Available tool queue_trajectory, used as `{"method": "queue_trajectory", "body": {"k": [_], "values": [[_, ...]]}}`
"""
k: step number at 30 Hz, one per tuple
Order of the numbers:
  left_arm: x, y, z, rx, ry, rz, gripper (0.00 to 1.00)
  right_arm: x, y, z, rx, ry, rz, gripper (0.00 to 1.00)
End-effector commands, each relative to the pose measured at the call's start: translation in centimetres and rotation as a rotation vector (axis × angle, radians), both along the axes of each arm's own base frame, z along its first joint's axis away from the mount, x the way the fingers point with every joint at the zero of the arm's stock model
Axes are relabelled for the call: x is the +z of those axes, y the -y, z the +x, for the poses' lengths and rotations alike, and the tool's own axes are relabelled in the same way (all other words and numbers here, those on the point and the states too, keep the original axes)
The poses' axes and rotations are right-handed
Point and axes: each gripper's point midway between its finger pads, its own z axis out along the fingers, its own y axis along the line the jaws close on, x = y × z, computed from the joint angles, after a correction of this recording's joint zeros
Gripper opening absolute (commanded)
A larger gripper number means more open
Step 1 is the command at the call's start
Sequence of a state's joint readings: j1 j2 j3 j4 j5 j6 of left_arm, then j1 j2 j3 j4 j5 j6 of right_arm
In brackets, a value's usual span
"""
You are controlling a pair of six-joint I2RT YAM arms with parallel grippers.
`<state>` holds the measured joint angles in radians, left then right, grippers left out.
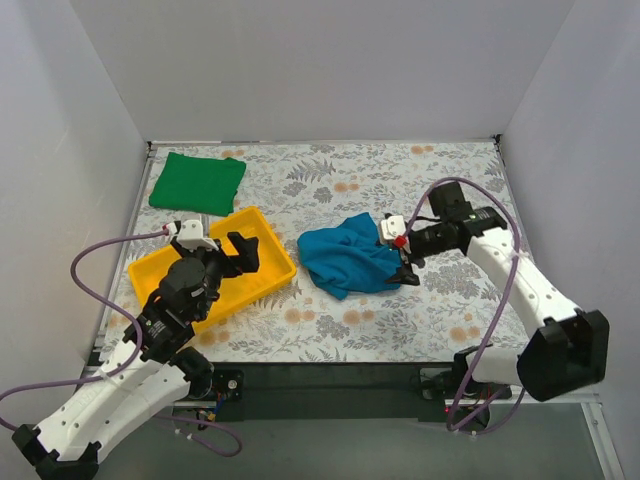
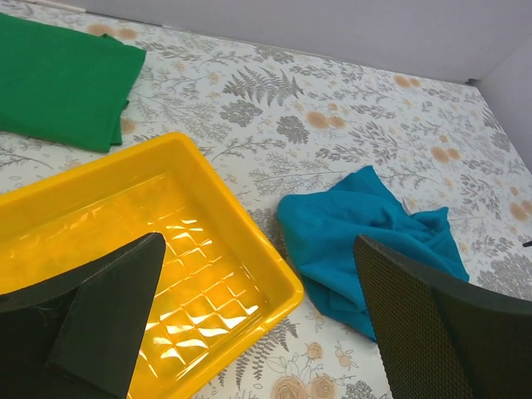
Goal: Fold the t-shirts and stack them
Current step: Flatten the tshirt out
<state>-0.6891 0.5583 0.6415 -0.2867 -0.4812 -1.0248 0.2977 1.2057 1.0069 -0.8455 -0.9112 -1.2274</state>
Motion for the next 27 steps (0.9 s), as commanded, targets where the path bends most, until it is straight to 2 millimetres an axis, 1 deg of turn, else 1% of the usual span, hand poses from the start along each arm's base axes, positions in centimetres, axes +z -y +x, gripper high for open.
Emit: {"method": "queue_trajectory", "body": {"k": [1,2,3,4,5,6,7,8,9,10,11,12,13,14,15,16,17,18,19,20,22,25,27], "values": [[-0.2,-2.2,0.2,0.109,0.01,0.008,0.97,-0.3,-1.1,0.9,0.119,0.042,-0.119,0.98],[-0.3,-2.5,0.2,0.125,0.01,0.012,0.98,-0.4,-2.3,0.5,0.176,0.064,-0.135,0.98],[-0.4,-2.7,0.3,0.141,0.01,0.016,0.98,-0.8,-2.8,0.7,0.196,0.078,-0.17,0.98],[-0.3,-3.0,0.3,0.154,0.011,0.016,0.98,-1.3,-3.6,0.8,0.225,0.075,-0.19,0.98],[-0.3,-3.0,0.3,0.155,0.008,0.017,0.98,-1.1,-5.2,0.1,0.282,0.103,-0.2,0.98],[-0.4,-3.0,0.3,0.158,0.007,0.019,0.98,-1.3,-5.9,0.6,0.29,0.138,-0.232,0.98],[-0.3,-3.1,0.2,0.159,0.01,0.018,0.98,-1.9,-6.8,0.5,0.309,0.143,-0.255,0.97],[-0.2,-3.1,0.2,0.159,0.011,0.015,0.98,-1.3,-8.8,-0.2,0.354,0.186,-0.255,0.97],[-0.2,-3.2,0.1,0.159,0.011,0.015,0.98,-1.2,-9.8,0.3,0.334,0.214,-0.273,0.97],[0.6,-3.2,-0.1,0.155,0.023,0.006,0.98,-1.6,-11.7,-0.7,0.376,0.225,-0.282,0.97],[1.0,-3.2,-0.2,0.147,0.025,0.003,0.98,-0.4,-13.2,-0.4,0.368,0.256,-0.267,0.97],[1.0,-3.3,-0.5,0.141,0.008,0.012,0.98,-0.2,-14.4,-0.2,0.351,0.269,-0.267,0.96],[2.0,-3.5,-0.7,0.143,0.018,0.0,0.98,-0.6,-15.6,-0.4,0.364,0.268,-0.27,0.96],[2.3,-3.8,-0.9,0.152,0.022,-0.002,0.98,-0.7,-17.0,-1.5,0.399,0.276,-0.269,0.96],[2.2,-4.1,-1.1,0.158,0.013,0.008,0.98,-0.1,-18.2,-1.4,0.397,0.306,-0.263,0.96],[2.2,-4.4,-1.2,0.166,0.015,0.008,0.98,-1.1,-19.4,-1.4,0.399,0.296,-0.273,0.96],[2.1,-4.8,-1.5,0.175,0.022,0.006,0.98,-1.5,-20.6,-2.4,0.425,0.306,-0.276,0.95],[1.9,-5.1,-1.6,0.19,0.025,0.008,0.98,-1.8,-21.3,-2.3,0.421,0.325,-0.289,0.95],[1.8,-5.3,-1.7,0.193,0.029,0.005,0.98,-2.7,-22.2,-2.2,0.422,0.325,-0.305,0.95],[1.7,-5.6,-2.0,0.194,0.038,-0.002,0.98,-2.9,-23.2,-2.6,0.432,0.345,-0.3,0.95],[1.8,-5.9,-2.3,0.201,0.044,-0.014,0.98,-3.9,-24.4,-2.1,0.419,0.36,-0.318,0.94],[1.9,-6.7,-3.0,0.219,0.057,-0.045,0.97,-4.6,-26.3,-2.4,0.422,0.365,-0.309,0.93],[2.1,-6.9,-3.3,0.216,0.067,-0.062,0.97,-4.9,-27.3,-2.4,0.419,0.375,-0.303,0.93]]}}
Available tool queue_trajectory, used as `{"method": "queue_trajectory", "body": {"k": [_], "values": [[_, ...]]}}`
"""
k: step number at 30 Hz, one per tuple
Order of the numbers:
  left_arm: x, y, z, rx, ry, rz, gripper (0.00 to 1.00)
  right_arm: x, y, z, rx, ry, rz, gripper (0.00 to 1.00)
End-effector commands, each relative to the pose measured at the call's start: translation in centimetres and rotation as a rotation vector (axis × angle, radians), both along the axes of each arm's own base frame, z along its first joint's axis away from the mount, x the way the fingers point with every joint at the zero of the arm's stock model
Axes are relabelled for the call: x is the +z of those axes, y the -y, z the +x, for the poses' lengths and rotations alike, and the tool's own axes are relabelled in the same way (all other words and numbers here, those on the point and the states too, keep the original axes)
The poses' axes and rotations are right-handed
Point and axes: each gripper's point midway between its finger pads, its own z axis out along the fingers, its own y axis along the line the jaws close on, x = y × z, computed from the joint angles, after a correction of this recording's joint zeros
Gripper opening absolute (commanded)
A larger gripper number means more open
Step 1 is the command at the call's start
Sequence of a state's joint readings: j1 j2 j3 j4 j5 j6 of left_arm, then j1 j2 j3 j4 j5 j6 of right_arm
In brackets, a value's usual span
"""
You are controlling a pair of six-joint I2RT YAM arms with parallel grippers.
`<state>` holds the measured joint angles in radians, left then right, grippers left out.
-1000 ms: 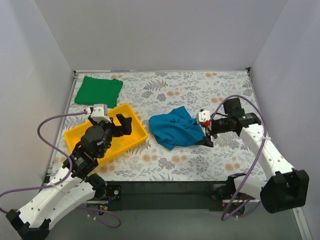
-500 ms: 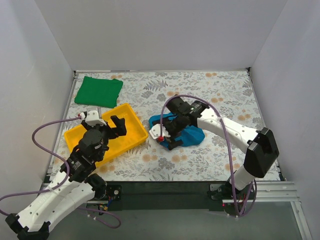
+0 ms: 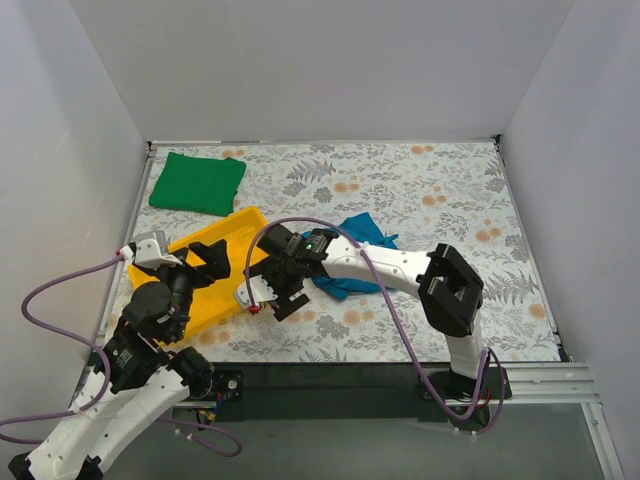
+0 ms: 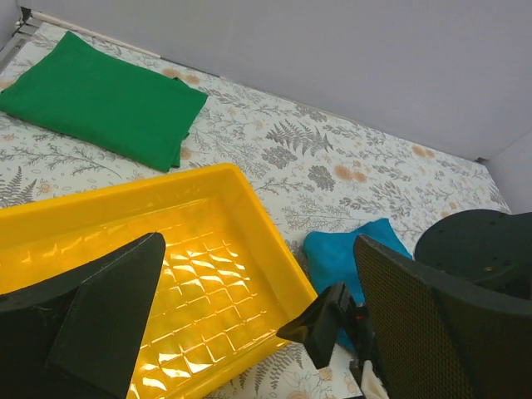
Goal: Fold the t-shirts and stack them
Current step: Flatten the tshirt out
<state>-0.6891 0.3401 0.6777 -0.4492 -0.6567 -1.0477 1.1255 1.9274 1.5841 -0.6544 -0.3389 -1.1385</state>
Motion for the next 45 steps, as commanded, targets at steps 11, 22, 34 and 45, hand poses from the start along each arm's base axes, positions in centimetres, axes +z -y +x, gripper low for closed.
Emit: {"method": "queue_trajectory", "body": {"k": [11,22,34,45], "values": [[0.9,-2.2,-1.5,0.054,0.069,-0.081,0.93,-4.1,-6.1,3.0,-0.121,0.098,0.037,0.73],[1.1,-2.2,-1.7,0.048,0.084,-0.093,0.92,-4.2,-6.9,2.5,-0.166,0.139,0.065,0.05],[3.9,-3.6,-4.3,0.006,0.246,-0.207,0.92,8.1,-6.2,8.8,-0.357,0.37,0.253,0.01],[3.7,-2.4,-3.9,-0.045,0.248,-0.166,0.93,13.4,4.4,19.1,-0.801,0.503,0.362,0.01]]}}
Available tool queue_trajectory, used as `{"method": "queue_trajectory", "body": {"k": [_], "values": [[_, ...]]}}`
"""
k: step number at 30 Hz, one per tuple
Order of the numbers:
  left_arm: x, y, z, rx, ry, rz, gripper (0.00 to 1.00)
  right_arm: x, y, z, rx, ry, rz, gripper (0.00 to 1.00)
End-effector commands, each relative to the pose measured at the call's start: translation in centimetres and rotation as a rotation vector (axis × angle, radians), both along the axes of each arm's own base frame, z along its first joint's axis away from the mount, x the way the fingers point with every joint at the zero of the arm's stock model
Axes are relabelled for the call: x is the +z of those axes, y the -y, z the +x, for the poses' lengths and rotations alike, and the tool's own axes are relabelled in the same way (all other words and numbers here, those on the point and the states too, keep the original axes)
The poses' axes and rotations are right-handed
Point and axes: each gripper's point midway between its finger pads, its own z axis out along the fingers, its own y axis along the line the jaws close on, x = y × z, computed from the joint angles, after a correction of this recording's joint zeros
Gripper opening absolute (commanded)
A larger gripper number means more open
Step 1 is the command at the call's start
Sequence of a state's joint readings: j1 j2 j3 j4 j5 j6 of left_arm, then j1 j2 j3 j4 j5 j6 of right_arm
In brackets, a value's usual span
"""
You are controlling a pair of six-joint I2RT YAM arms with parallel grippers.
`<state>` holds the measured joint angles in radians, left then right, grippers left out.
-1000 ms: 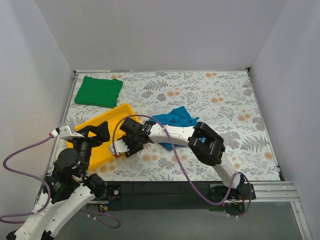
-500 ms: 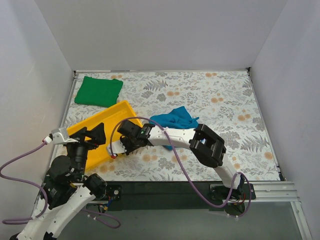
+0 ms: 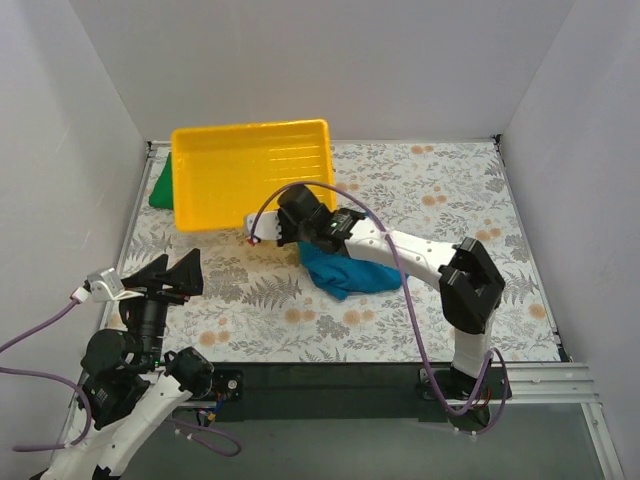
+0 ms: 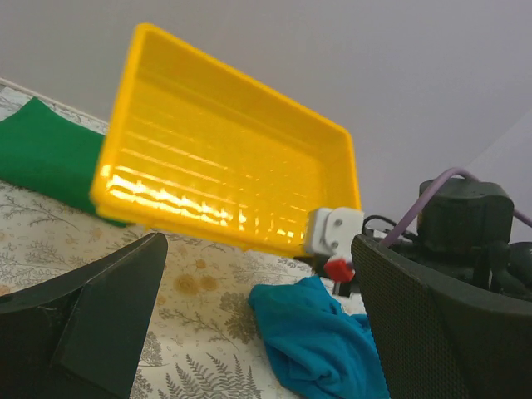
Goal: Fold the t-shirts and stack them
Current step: Flatten the tshirt out
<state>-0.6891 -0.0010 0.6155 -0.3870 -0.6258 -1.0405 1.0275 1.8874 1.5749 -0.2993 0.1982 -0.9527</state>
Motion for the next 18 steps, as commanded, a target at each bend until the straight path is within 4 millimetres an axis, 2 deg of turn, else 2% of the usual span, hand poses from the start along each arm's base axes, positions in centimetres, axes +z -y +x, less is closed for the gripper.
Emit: {"method": "queue_trajectory", "body": {"k": [1,2,3,4,5,6,7,8,9,10,12,13,14,15,17,18], "values": [[-0.5,0.8,0.6,-0.019,-0.02,0.048,0.93,6.4,4.9,5.4,-0.243,0.118,0.207,0.01],[-0.6,1.0,0.7,-0.024,-0.025,0.055,0.93,6.7,6.1,6.0,-0.298,0.099,0.247,0.01],[-0.8,1.2,0.9,-0.026,-0.034,0.063,0.93,8.2,7.4,6.5,-0.336,0.111,0.3,0.01],[-1.0,1.5,1.0,-0.032,-0.04,0.07,0.93,8.1,9.9,7.9,-0.41,0.098,0.327,0.01],[-1.1,1.7,1.1,-0.038,-0.044,0.075,0.93,6.9,11.8,8.2,-0.466,0.073,0.332,0.01],[-1.2,1.9,1.2,-0.044,-0.049,0.082,0.93,7.5,13.6,8.2,-0.539,0.042,0.411,0.01],[-1.4,2.1,1.4,-0.047,-0.06,0.094,0.94,7.4,16.5,9.5,-0.634,0.044,0.456,0.01],[-1.4,2.5,1.5,-0.061,-0.06,0.101,0.94,5.2,18.7,9.2,-0.712,0.019,0.455,0.01],[-1.6,2.7,1.7,-0.066,-0.07,0.112,0.94,5.7,20.4,8.9,-0.772,-0.012,0.534,0.01],[-1.8,3.0,1.8,-0.071,-0.074,0.118,0.94,5.0,23.2,9.4,-0.837,-0.03,0.558,0.01],[-1.9,3.4,2.0,-0.086,-0.078,0.131,0.94,3.1,26.1,8.3,-0.909,-0.09,0.599,0.01],[-2.0,3.5,2.1,-0.09,-0.081,0.136,0.94,2.4,28.7,8.6,-1.0,-0.113,0.645,0.01],[-2.1,3.7,2.1,-0.096,-0.083,0.14,0.94,2.1,29.9,8.6,-1.039,-0.122,0.667,0.01],[-2.1,3.8,2.1,-0.102,-0.086,0.144,0.94,1.3,32.4,8.5,-1.104,-0.124,0.679,0.01],[-2.1,3.9,2.1,-0.105,-0.084,0.143,0.94,0.9,34.1,8.5,-1.159,-0.136,0.709,0.01],[-2.2,3.9,2.2,-0.105,-0.085,0.144,0.95,0.5,35.7,8.7,-1.205,-0.133,0.716,0.01]]}}
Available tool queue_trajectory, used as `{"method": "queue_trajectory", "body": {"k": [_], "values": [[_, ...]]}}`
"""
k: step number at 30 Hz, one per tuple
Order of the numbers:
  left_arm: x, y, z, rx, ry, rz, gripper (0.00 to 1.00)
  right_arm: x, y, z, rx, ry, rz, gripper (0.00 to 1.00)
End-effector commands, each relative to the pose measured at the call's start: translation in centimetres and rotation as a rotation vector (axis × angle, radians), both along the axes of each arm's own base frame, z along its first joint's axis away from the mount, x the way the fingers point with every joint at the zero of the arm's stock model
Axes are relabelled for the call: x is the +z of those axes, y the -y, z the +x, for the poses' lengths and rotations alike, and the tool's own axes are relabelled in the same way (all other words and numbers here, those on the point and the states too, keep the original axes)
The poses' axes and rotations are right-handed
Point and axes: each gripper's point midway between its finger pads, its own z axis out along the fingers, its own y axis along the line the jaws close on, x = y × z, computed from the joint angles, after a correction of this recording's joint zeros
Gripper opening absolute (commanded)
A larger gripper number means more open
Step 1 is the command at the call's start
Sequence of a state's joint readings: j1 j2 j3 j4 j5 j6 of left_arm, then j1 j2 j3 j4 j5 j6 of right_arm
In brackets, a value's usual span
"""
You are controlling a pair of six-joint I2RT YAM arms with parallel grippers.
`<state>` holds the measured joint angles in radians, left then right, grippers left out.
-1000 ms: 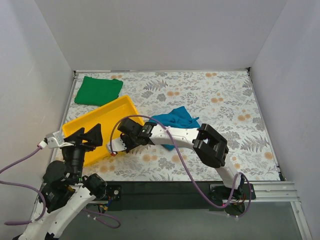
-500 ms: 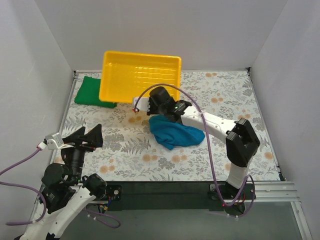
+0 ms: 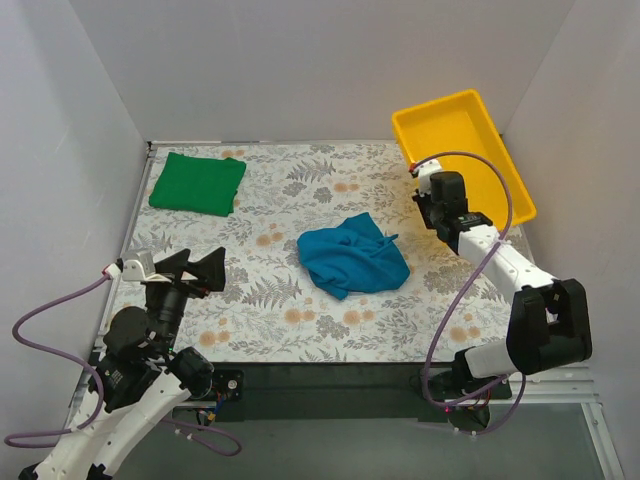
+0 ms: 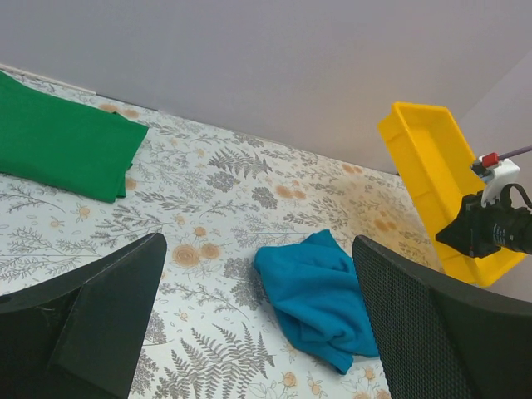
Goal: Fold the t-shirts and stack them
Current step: Flatten the tshirt out
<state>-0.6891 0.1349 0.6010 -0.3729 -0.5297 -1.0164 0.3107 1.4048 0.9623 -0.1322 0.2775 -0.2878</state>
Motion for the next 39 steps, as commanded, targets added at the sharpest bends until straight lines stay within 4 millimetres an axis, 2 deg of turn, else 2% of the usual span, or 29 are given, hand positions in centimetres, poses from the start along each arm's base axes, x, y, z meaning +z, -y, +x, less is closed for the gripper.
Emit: {"method": "queue_trajectory", "body": {"k": [1,3,5,6,7,8,12,16,20,22,24,29,30,31,34,36,39], "values": [[0.0,0.4,0.1,-0.019,0.007,0.017,0.95,3.2,1.4,1.9,-0.117,0.136,0.162,0.01],[0.0,0.5,0.1,-0.019,0.006,0.018,0.95,2.4,3.4,2.5,-0.182,0.121,0.146,0.01],[-0.1,0.6,0.2,-0.023,0.004,0.018,0.95,2.4,4.5,3.3,-0.228,0.119,0.146,0.01],[0.0,0.6,0.1,-0.025,0.006,0.019,0.95,1.3,4.9,3.7,-0.243,0.09,0.134,0.01],[0.0,0.6,0.1,-0.024,0.006,0.019,0.95,1.6,5.6,4.4,-0.273,0.097,0.132,0.01],[-0.1,0.6,0.2,-0.025,0.003,0.021,0.95,0.3,6.0,4.7,-0.29,0.062,0.124,0.01],[-0.1,0.7,0.2,-0.025,0.002,0.022,0.95,-1.1,8.0,6.2,-0.346,0.031,0.098,0.01],[-0.3,0.8,0.3,-0.032,-0.003,0.027,0.95,-2.2,8.8,7.1,-0.356,0.001,0.089,0.01],[-0.5,1.1,0.4,-0.036,-0.011,0.035,0.95,-3.6,8.7,7.6,-0.345,-0.033,0.073,0.01],[-0.6,1.2,0.5,-0.039,-0.016,0.039,0.95,-3.6,8.9,7.9,-0.346,-0.032,0.057,0.01],[-0.5,1.2,0.5,-0.043,-0.016,0.037,0.95,-3.9,9.1,8.2,-0.347,-0.039,0.047,0.17],[-0.7,1.5,0.6,-0.049,-0.024,0.043,0.95,-4.5,9.0,8.3,-0.332,-0.059,0.037,0.38],[-0.7,1.5,0.6,-0.052,-0.022,0.044,0.95,-4.5,9.1,8.3,-0.327,-0.06,0.035,0.47],[-0.6,1.5,0.6,-0.053,-0.021,0.042,0.95,-4.4,8.9,8.3,-0.32,-0.058,0.036,0.5],[-0.7,1.8,0.6,-0.066,-0.026,0.04,0.95,-3.4,8.8,8.3,-0.298,-0.041,0.037,0.64],[-1.1,2.3,0.8,-0.08,-0.041,0.041,0.97,-1.6,8.1,8.0,-0.256,-0.009,0.062,0.73],[-1.8,3.8,1.1,-0.132,-0.083,0.029,0.98,1.5,6.3,7.0,-0.148,0.044,0.093,0.83]]}}
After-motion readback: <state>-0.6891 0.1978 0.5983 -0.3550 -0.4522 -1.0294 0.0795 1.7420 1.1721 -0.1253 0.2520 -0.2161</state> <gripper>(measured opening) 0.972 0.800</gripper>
